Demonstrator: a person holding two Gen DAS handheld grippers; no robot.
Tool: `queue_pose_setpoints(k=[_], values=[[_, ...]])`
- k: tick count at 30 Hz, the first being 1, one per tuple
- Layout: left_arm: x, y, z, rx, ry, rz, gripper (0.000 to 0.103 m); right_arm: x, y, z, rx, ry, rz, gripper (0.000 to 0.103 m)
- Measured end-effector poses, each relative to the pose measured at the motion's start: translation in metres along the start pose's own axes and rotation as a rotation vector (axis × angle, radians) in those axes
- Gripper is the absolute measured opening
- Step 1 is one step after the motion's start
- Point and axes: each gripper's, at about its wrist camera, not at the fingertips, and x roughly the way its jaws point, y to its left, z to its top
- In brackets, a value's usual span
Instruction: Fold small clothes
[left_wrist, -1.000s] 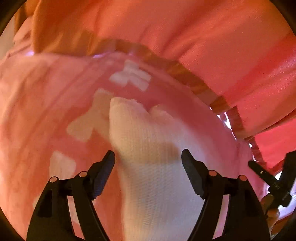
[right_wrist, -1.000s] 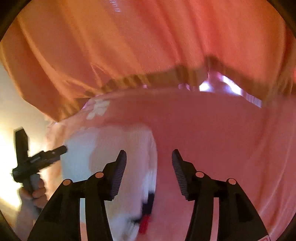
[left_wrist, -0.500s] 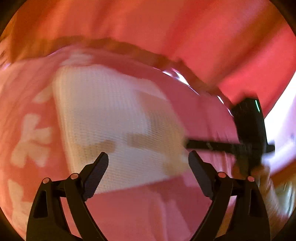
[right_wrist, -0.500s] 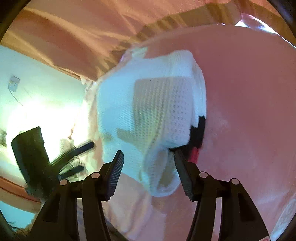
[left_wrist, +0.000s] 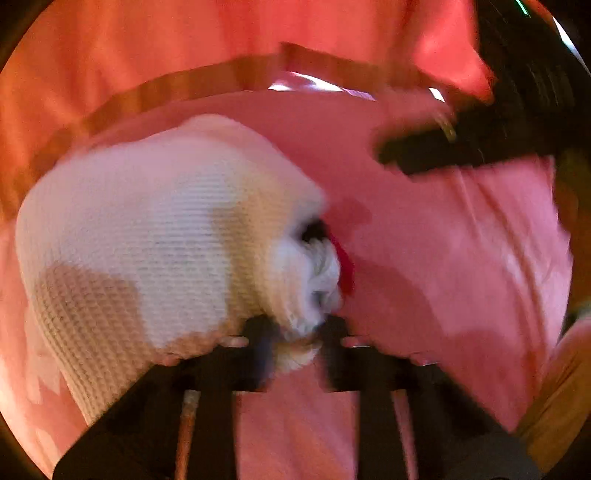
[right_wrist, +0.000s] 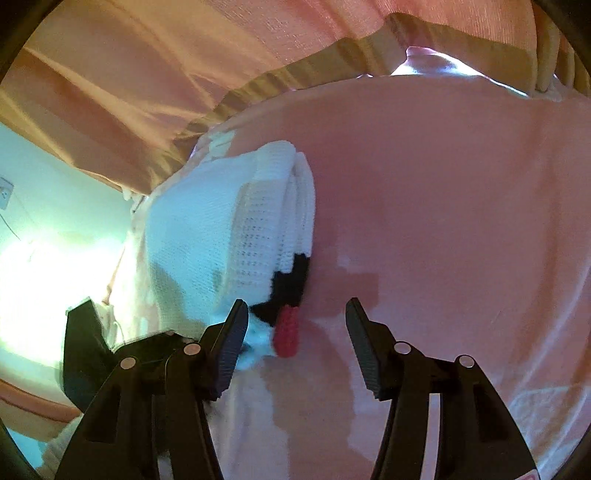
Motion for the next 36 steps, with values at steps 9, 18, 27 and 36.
queue_pose_setpoints(k=[9,18,27,36], values=[[-0.161,0.111,0.028,-0.346,-0.336,0.042,0.011,0.066,0.019,0.013,-0.116,0.09,0.035,0.055],[-0.204,0.135,0.018,-0.392,-0.415,0.071,0.012,0.105,0.071,0.061,-0.177,-0.008,0.076,0.016],[-0.239,0.159,-0.038,-0.49,-0.393,0.153,0.012,0.097,0.162,0.077,-0.493,0.028,0.001,0.046],[-0.227,0.171,-0.071,-0.528,-0.351,0.199,0.012,0.123,0.04,0.091,-0.125,0.093,0.053,0.054]])
